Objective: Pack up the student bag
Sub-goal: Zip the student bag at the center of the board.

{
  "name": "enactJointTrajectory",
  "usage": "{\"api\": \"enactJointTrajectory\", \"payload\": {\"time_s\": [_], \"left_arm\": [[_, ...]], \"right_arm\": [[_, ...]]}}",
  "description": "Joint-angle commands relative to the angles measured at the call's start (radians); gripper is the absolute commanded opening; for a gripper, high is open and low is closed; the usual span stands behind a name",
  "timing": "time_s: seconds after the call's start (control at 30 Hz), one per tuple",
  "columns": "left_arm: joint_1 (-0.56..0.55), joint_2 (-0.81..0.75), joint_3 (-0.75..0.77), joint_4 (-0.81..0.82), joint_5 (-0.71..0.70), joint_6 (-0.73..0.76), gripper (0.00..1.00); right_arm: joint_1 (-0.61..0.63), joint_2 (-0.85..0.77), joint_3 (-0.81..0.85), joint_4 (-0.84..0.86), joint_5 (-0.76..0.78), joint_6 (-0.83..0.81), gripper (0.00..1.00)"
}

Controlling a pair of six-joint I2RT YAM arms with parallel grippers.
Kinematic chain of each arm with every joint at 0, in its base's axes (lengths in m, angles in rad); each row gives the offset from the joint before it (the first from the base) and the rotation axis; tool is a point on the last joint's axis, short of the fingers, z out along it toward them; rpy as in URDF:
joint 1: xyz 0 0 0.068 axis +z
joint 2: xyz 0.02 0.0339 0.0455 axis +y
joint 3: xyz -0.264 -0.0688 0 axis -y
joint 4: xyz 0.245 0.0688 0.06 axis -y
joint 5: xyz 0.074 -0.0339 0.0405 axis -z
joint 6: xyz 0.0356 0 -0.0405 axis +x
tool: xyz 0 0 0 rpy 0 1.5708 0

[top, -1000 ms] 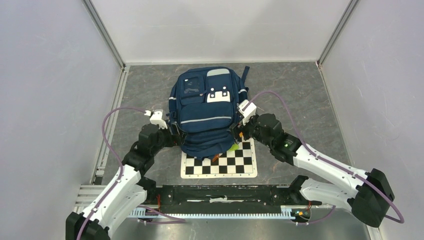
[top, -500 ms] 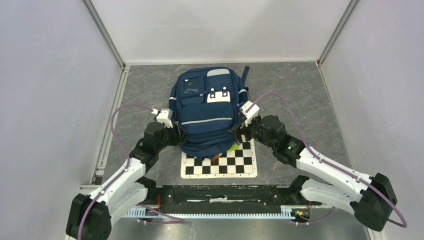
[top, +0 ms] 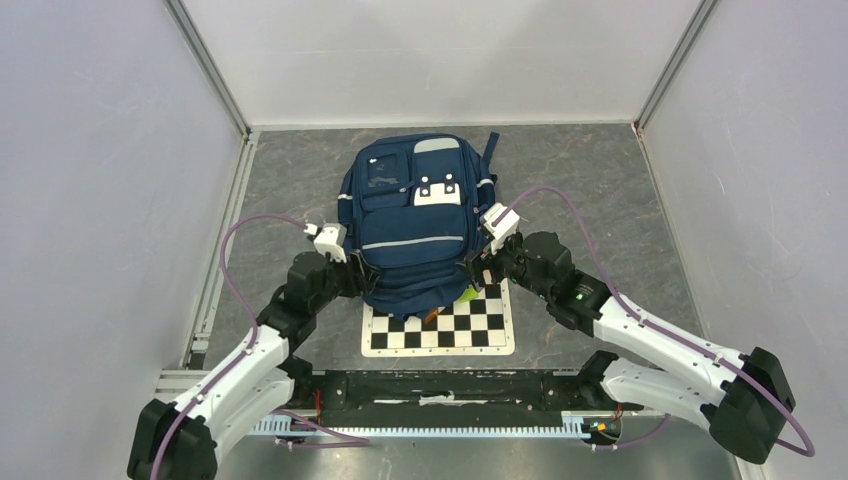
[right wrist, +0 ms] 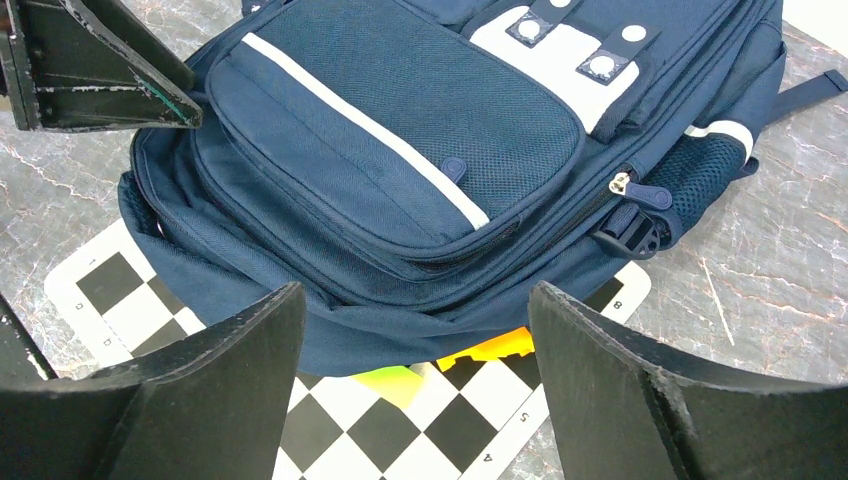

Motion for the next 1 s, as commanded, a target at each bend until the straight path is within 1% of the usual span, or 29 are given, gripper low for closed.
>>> {"api": "enactJointTrajectory", "payload": {"time_s": [0.0, 0.1, 0.17, 0.23, 0.43, 0.53, 0.57, 0.7, 0.8, 0.97], "left_arm": [[-0.011, -0.003, -0.02, 0.016, -0.028, -0.023, 0.62], [-0.011, 0.025, -0.011, 0.012, -0.026, -0.022, 0.59], [-0.011, 0.05, 0.001, 0.006, -0.051, -0.03, 0.56], [-0.011, 0.079, 0.017, 0.004, -0.075, -0.033, 0.55], [-0.012, 0.138, 0.068, -0.007, -0.076, -0.013, 0.47], [-0.012, 0.143, 0.071, -0.001, -0.052, -0.003, 0.38], [-0.012, 0.141, 0.07, -0.002, -0.04, 0.0, 0.31], [-0.013, 0.113, 0.067, -0.01, -0.016, 0.008, 0.13], [-0.015, 0.094, 0.073, -0.023, -0.016, 0.005, 0.02], [-0.025, 0.067, 0.102, -0.081, 0.028, -0.028, 0.02]], "right_arm": [[0.0, -0.019, -0.013, 0.037, -0.011, 0.0, 0.86], [0.0, -0.014, -0.013, 0.038, -0.011, 0.005, 0.86], [0.0, -0.013, -0.014, 0.039, -0.011, 0.006, 0.86], [0.0, -0.016, -0.019, 0.043, -0.011, 0.009, 0.86], [0.0, -0.019, -0.022, 0.05, -0.012, 0.009, 0.86], [0.0, -0.02, -0.022, 0.051, -0.011, 0.005, 0.86], [0.0, -0.019, -0.022, 0.051, -0.011, 0.003, 0.86], [0.0, -0.007, -0.023, 0.053, -0.009, 0.001, 0.86], [0.0, 0.0, -0.012, 0.041, -0.008, 0.018, 0.85], [-0.001, -0.005, -0.016, 0.073, -0.012, 0.042, 0.84]]}}
